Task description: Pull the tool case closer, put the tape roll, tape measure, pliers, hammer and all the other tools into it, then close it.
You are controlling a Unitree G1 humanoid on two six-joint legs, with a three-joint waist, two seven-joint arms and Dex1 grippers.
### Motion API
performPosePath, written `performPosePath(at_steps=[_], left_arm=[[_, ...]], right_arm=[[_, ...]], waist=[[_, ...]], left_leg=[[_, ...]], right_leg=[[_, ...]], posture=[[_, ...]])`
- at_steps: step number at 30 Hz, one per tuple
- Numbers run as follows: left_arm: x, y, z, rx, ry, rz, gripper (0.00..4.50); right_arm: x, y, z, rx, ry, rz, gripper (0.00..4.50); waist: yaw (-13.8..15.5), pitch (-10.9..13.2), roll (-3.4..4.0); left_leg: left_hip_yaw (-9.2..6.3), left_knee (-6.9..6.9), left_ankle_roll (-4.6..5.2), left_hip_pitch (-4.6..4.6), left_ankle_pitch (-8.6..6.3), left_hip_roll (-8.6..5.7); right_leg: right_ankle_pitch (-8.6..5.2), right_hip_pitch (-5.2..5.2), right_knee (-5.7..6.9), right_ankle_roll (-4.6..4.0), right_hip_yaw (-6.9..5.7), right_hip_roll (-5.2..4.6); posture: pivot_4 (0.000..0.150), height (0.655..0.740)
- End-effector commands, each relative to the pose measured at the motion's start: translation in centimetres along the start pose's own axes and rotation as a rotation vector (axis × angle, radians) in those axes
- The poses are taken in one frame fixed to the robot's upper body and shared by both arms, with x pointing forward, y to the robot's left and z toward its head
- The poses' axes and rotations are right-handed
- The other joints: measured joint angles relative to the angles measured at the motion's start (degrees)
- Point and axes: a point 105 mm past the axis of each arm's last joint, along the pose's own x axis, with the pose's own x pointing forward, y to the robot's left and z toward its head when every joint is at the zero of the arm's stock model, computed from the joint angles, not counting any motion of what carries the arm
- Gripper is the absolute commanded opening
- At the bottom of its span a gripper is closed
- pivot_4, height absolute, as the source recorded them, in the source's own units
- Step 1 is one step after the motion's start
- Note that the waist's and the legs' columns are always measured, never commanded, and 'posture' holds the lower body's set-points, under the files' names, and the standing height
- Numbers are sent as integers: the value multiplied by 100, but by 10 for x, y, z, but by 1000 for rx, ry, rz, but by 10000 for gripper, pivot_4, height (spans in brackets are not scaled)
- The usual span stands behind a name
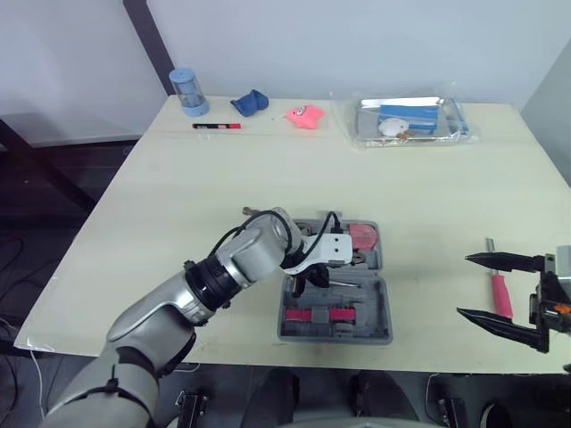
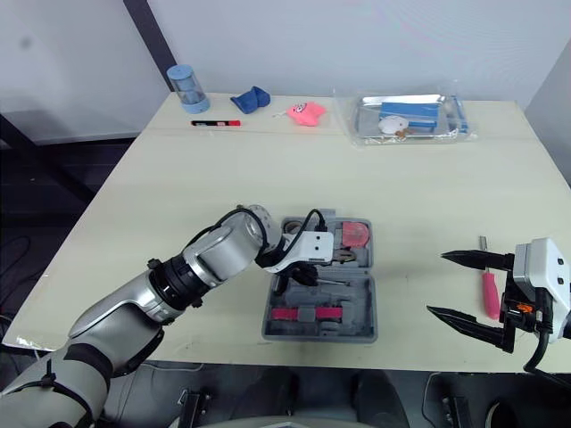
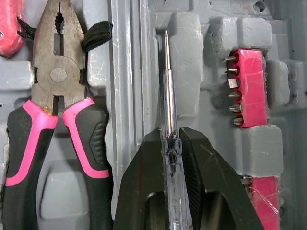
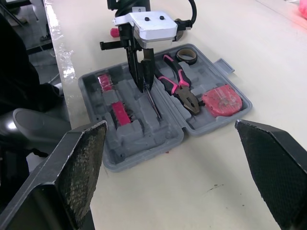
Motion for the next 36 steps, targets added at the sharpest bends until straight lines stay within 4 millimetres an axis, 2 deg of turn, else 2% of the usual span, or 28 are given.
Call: performPosePath(at_steps=[1,24,26,27,29,34,36], left_arm=[[-3,6,2,39,24,41,26],[-15,6,6,64,-11,58,26],[-14,6,6,65,-16,63,10736],[-14,6,8,58,-25,67,11746],[-14,4,9,45,-35,51,18765],[-18,6,12,3,-70,52,18765],[-25,3,17,-48,-142,20,18765]], right_arm=[[2,4,5,-23,-16,10,45000],[4,4,1,-14,-23,12,45000],[4,4,1,-14,-25,12,45000],[4,4,1,-15,-25,12,45000],[4,4,1,-14,-25,11,45000],[5,3,0,-13,-24,8,45000],[6,3,1,-13,-28,8,45000]], waist=[[1,0,0],[-8,0,0],[-7,0,0],[-6,0,0],[-5,0,0],[-6,0,0],[-10,0,0]], left_leg=[[0,3,0,0,0,0],[4,48,14,3,-8,0],[3,48,13,3,-8,0],[3,48,13,2,-8,-1],[3,48,14,2,-8,0],[2,49,14,2,-8,-1],[3,49,14,2,-8,-1]], right_leg=[[0,0,1,1,0,0],[0,-1,55,1,10,2],[0,-2,55,1,10,2],[0,-1,55,1,10,2],[0,-1,55,1,11,1],[0,-1,55,1,9,1],[0,-1,55,1,10,1]], posture=[[1500,7400],[1500,7400],[1500,7400],[1500,7400],[1500,7400],[1500,7400],[1500,7400]])
